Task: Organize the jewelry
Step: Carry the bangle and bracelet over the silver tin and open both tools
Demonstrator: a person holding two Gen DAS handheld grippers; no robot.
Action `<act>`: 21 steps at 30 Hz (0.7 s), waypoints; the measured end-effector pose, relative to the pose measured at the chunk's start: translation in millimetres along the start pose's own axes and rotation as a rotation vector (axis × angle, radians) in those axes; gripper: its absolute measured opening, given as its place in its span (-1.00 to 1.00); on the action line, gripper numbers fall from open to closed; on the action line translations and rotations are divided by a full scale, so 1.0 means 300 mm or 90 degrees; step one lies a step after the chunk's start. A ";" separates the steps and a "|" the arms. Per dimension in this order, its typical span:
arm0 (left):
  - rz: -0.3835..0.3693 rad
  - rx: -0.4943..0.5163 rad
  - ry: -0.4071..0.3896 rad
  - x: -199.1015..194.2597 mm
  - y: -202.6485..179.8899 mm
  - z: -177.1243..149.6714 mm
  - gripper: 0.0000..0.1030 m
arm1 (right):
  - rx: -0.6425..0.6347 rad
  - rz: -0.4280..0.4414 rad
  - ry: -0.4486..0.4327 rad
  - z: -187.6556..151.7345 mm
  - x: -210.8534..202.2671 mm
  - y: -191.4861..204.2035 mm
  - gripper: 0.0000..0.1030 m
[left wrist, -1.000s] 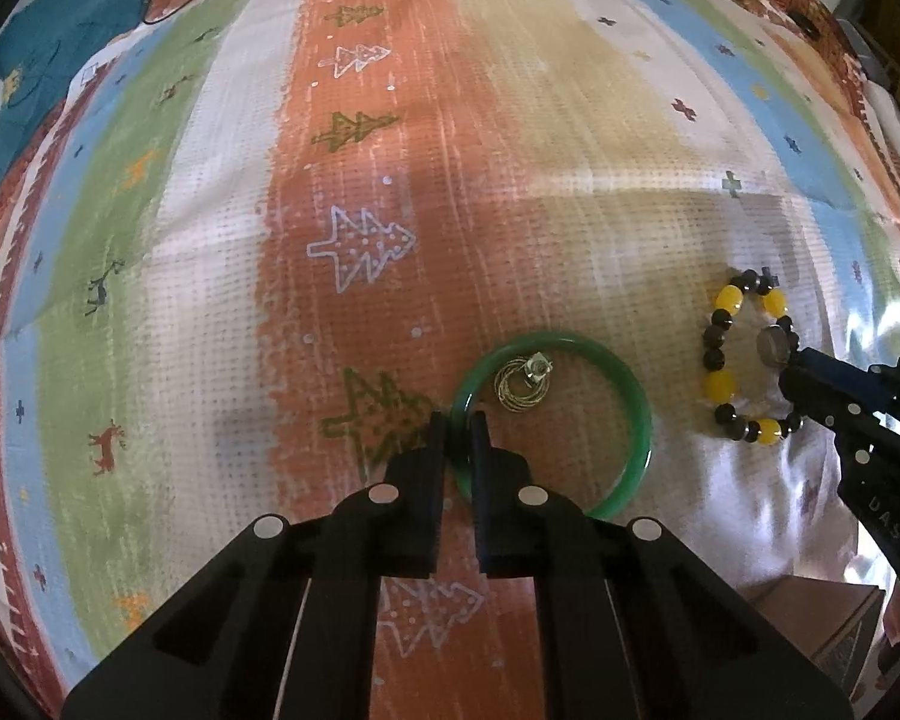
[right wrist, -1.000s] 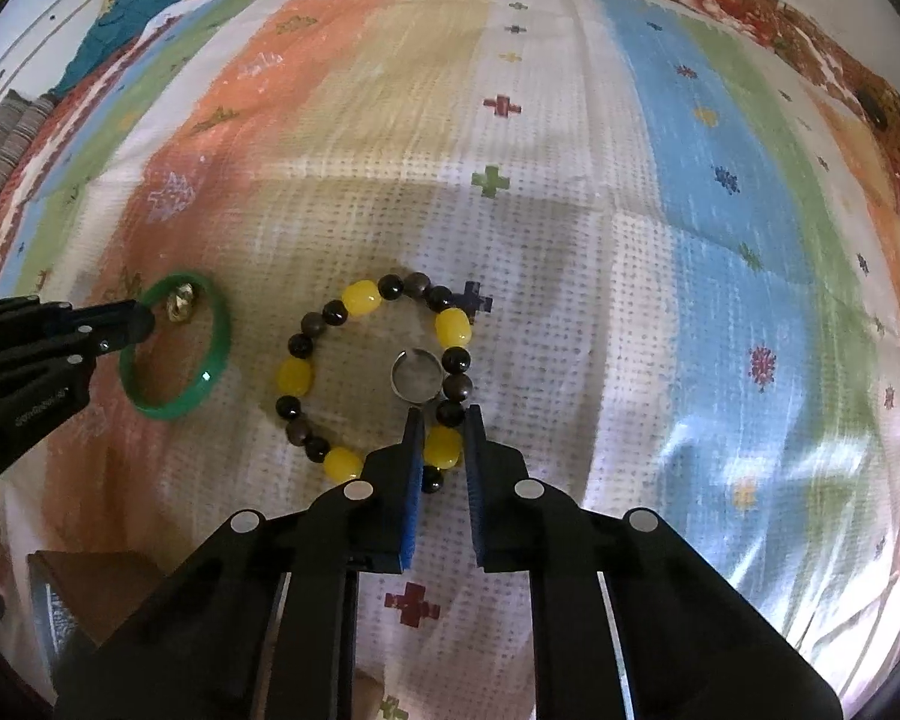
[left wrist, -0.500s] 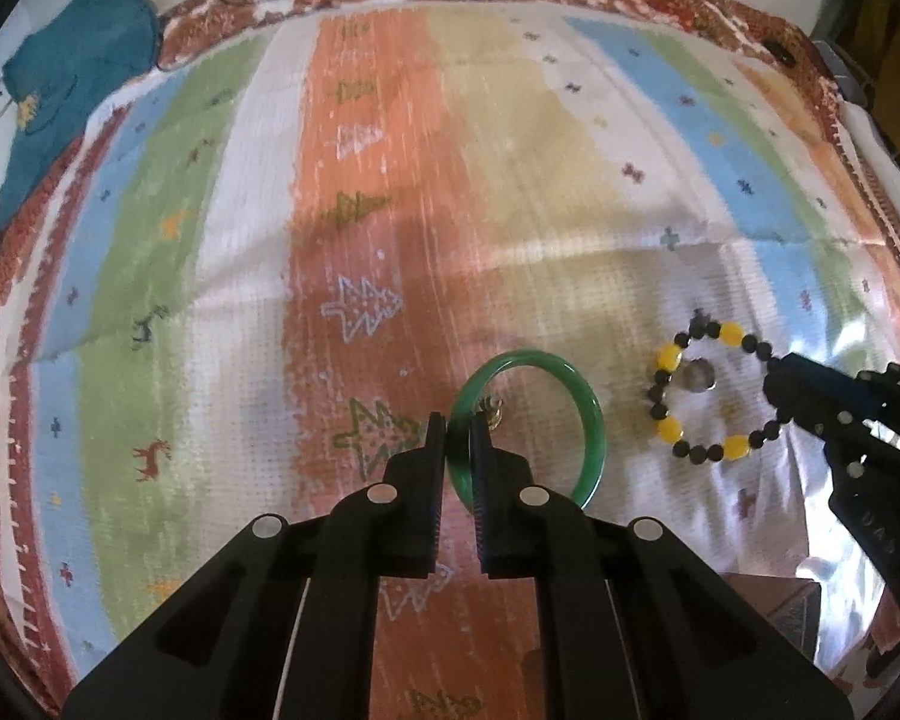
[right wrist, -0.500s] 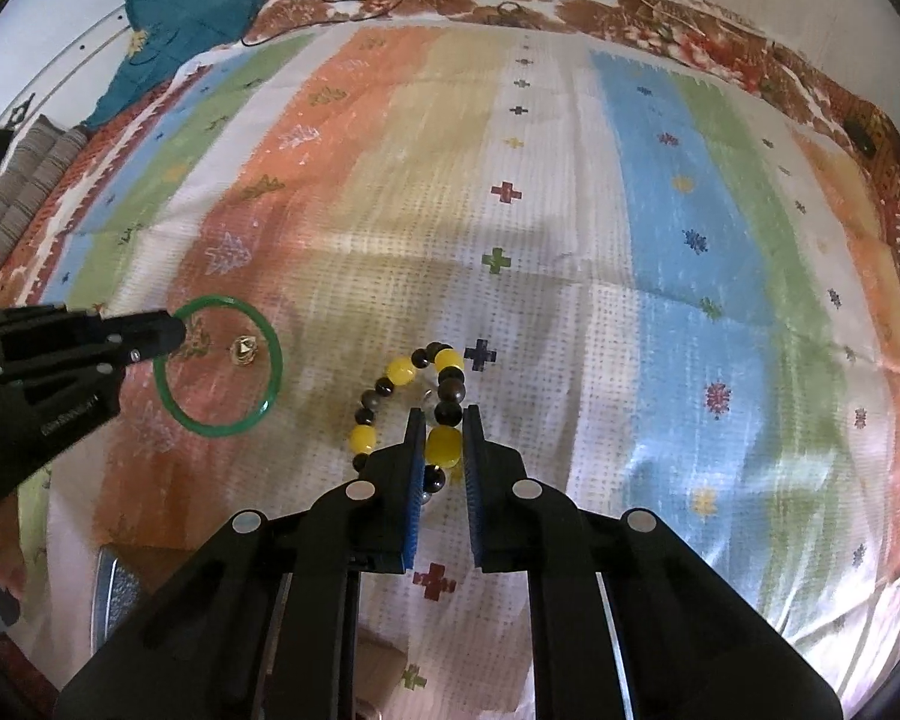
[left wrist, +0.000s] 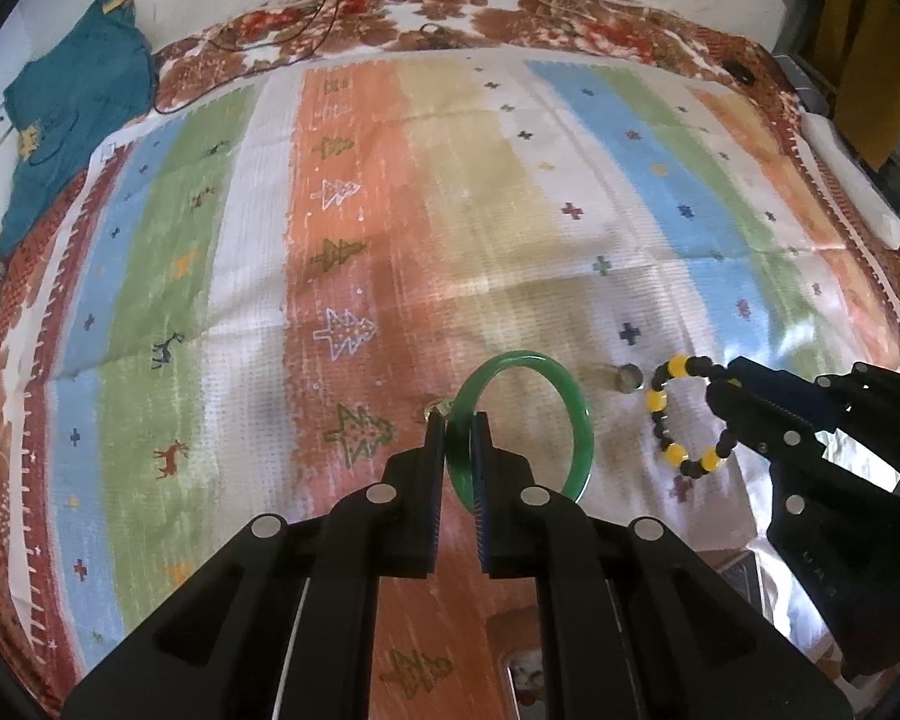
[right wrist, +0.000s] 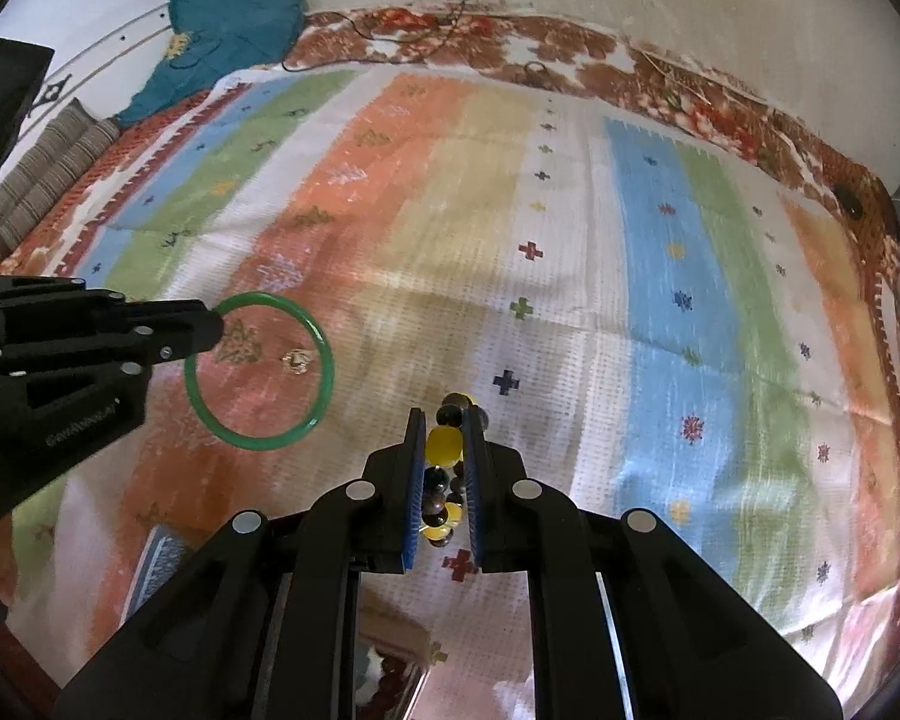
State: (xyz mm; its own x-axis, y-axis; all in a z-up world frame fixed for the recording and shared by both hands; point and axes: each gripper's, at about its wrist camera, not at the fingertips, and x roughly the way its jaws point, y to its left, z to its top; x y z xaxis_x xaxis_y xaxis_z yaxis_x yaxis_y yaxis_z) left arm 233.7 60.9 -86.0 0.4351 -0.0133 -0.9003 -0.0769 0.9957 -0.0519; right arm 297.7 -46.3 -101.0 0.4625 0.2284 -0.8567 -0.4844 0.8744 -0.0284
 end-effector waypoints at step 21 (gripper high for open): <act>-0.047 0.014 -0.076 -0.233 -0.060 -0.081 -0.84 | 0.040 0.036 -0.079 -0.050 -0.217 -0.001 -0.74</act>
State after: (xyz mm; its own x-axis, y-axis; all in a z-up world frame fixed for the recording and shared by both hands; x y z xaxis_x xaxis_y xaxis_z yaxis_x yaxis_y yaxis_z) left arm 183.0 41.8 -32.7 0.5424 -0.0774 -0.8366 -0.0220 0.9941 -0.1062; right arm 256.4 -67.8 -52.8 0.5263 0.3263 -0.7852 -0.4673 0.8825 0.0535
